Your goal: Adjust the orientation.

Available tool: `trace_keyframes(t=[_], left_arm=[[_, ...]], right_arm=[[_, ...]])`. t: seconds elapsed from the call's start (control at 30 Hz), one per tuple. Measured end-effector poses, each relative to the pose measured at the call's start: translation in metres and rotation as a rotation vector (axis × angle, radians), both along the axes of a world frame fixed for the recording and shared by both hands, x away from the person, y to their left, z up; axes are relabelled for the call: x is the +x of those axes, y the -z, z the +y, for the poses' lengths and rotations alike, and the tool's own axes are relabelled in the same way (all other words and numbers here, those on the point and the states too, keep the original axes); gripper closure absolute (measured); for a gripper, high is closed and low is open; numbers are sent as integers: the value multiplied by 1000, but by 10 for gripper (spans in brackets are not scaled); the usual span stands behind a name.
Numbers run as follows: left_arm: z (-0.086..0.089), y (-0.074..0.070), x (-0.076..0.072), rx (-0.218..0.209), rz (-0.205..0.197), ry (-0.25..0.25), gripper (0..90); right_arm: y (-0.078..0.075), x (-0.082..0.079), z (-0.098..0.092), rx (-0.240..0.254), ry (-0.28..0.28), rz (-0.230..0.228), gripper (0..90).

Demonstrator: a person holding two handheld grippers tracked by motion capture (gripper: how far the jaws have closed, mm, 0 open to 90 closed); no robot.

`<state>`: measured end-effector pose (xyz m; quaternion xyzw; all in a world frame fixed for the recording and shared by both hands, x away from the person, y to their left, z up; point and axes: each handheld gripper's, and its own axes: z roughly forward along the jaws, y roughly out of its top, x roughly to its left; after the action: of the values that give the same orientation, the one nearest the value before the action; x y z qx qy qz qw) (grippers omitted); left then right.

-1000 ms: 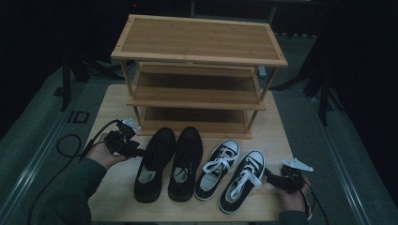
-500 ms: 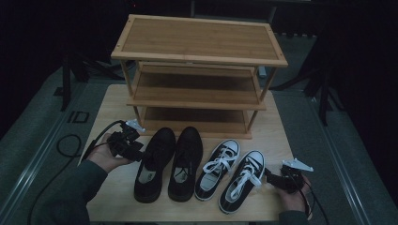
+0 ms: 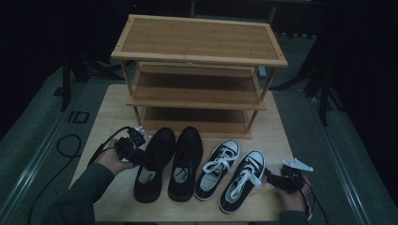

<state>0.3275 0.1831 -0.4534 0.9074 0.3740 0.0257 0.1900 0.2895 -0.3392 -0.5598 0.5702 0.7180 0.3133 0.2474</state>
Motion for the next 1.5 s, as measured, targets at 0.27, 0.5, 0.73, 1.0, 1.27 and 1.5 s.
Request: trace_keyframes(t=[0.27, 0.5, 0.73, 1.0, 1.27, 1.5], left_arm=[[-1, -2, 1, 35, -54, -56, 781], [2, -5, 3, 63, -93, -90, 846], [16, -6, 10, 32, -89, -112, 848], [37, -7, 16, 25, -92, -141, 848], [49, -9, 21, 36, -103, -129, 846], [59, -9, 26, 30, -110, -146, 844]], right_arm=[[0, 0, 0, 0, 0, 0, 211], [0, 0, 0, 0, 0, 0, 211], [0, 0, 0, 0, 0, 0, 211], [0, 0, 0, 0, 0, 0, 211], [0, 0, 0, 0, 0, 0, 211], [0, 0, 0, 0, 0, 0, 211]])
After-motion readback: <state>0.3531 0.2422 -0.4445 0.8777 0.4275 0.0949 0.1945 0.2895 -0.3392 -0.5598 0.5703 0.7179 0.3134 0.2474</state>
